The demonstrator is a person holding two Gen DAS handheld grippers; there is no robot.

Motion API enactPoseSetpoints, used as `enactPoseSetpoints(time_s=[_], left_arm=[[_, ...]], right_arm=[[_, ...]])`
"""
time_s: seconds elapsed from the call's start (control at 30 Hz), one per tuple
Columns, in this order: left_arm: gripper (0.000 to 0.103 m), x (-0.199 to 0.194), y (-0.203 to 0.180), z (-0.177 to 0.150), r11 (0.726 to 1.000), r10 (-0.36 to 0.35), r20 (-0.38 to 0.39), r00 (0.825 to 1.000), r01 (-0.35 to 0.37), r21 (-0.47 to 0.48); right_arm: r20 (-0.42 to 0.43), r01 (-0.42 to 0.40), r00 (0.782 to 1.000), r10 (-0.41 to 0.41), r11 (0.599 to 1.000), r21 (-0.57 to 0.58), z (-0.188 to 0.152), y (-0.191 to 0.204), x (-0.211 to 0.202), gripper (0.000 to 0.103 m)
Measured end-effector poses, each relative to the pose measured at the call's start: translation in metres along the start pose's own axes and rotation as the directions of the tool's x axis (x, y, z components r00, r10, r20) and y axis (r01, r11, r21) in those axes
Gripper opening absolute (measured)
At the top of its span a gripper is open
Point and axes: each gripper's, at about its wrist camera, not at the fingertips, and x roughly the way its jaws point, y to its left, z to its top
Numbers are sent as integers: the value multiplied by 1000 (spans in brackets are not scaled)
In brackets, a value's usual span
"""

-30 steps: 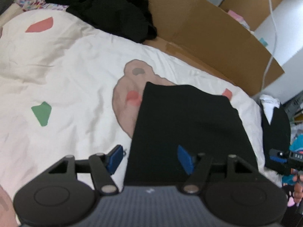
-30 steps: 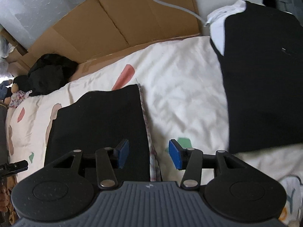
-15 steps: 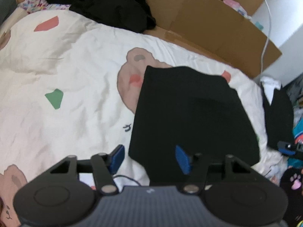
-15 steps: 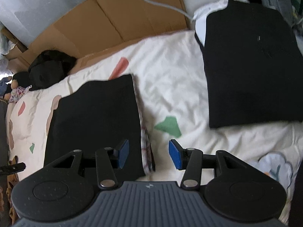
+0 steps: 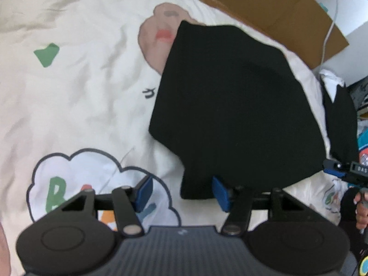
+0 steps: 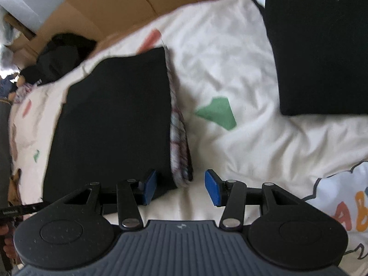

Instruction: Fold clothes

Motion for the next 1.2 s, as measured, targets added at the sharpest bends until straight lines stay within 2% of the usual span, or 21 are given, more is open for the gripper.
enactPoseSetpoints(time_s=[0.07,0.2,0.4,0.5,0.57,0.67,0.77,0.9,1.0,1.2], left_arm=[[60,6,5,0,1000,-11,-9,1000,11,-26],[60,15,11,-1,1000,-16,-22,1000,16,-14],[49,11,15,2,998,18,-34,999,-20,-62],[30,1,17,0,991,85,-49,995,-90,-102],[29,-7,18,-1,986,107,-45,993,-112,-126],[33,-16,15,-3,988,80,-22,997,-83,-128],[42,-27,10,-7,992,42,15,999,-40,-122],[42,-26,7,-17,988,-24,23,999,28,-154],[41,-14,8,-21,981,-66,0,998,65,-181],[24,-2,14,-29,966,-99,4,995,97,-238]], right_arm=[[-6,3,1000,-3,1000,8,-2,-4,7,51],[-16,25,1000,-25,1000,0,-1,-5,16,50],[-20,97,995,-97,995,0,5,0,10,50],[-23,148,989,-148,989,7,8,2,1,50],[-26,174,984,-174,985,10,9,5,-3,50],[-15,201,980,-201,979,18,11,12,-9,50],[-2,172,985,-172,984,38,9,16,-15,50],[-7,155,988,-155,987,33,7,21,-14,50],[-21,158,987,-157,987,36,5,21,-9,50],[-46,156,987,-155,988,22,3,23,5,24]])
